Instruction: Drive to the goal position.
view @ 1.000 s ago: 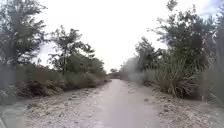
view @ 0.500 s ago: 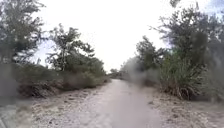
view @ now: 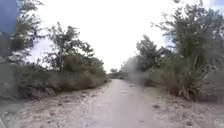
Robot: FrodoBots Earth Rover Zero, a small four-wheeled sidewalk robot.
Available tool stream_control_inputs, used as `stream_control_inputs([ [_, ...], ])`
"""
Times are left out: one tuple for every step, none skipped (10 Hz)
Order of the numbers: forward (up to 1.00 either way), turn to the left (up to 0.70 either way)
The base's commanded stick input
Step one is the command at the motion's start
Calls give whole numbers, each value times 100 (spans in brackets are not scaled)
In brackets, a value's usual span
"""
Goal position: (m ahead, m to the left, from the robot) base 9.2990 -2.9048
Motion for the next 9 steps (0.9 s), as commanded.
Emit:
stream_control_inputs([
  [45,0],
  [45,0],
  [45,0],
  [45,0],
  [45,0],
  [45,0],
  [45,0],
  [45,0],
  [45,0],
])
